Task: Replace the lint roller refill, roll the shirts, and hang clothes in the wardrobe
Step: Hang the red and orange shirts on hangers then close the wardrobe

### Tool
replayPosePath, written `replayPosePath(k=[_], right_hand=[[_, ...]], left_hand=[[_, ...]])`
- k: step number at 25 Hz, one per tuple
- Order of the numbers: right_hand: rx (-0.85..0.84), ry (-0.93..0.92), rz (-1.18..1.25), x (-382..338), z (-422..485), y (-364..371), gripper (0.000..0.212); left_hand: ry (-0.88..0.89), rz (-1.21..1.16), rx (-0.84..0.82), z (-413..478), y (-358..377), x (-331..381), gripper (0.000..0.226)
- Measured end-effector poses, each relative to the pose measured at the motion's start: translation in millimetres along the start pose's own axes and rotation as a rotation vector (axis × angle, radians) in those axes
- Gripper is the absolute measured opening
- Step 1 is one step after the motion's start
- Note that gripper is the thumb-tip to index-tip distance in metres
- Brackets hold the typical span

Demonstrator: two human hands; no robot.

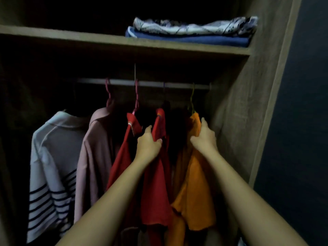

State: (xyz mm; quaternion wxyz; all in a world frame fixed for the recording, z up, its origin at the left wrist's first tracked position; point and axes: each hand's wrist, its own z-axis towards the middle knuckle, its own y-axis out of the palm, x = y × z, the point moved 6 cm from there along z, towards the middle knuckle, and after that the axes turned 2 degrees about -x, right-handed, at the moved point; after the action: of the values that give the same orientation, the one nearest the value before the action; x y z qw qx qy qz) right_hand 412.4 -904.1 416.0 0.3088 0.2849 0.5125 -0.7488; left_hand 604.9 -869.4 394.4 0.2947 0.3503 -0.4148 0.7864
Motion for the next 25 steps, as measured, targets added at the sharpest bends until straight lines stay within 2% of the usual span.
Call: replayPosePath(k=[3, 5, 7, 10, 14, 18, 23, 25], right_hand=[[0.187, -0.126, -0.044, 36, -47, 15, 0.048], [0.181, -0.119, -0.071, 57, -60, 26, 0.030], [0.174, -0.118, -0.083, 63, -62, 26, 0.035], [0.210, -0.263, -0.087, 45, -75, 26, 0.065], [0.282, -0.582, -0.088, 16, -120, 54, 0.061], [0.028, -0.705, -0.109, 10, -173, 142, 0.058], [-0.268, -0.858, -0.144, -19, -258, 259, 0.060], [-0.375, -0.924, -0.199, -32, -297, 308, 0.059]], left_hand=[[0.049, 0.054, 0.014, -35, 16, -38, 0.031], [0.027, 0.115, 0.019, -46, 22, -55, 0.023], [0.030, 0.141, 0.025, -49, 20, -54, 0.029], [0.138, 0.211, 0.027, -57, 16, -37, 0.048], [0.373, 0.199, 0.224, -82, -29, -26, 0.042], [0.532, 0.290, 0.266, -102, -88, -59, 0.040], [0.673, 0.830, 0.220, -131, -152, -146, 0.045], [0.720, 0.969, 0.187, -142, -185, -177, 0.046]])
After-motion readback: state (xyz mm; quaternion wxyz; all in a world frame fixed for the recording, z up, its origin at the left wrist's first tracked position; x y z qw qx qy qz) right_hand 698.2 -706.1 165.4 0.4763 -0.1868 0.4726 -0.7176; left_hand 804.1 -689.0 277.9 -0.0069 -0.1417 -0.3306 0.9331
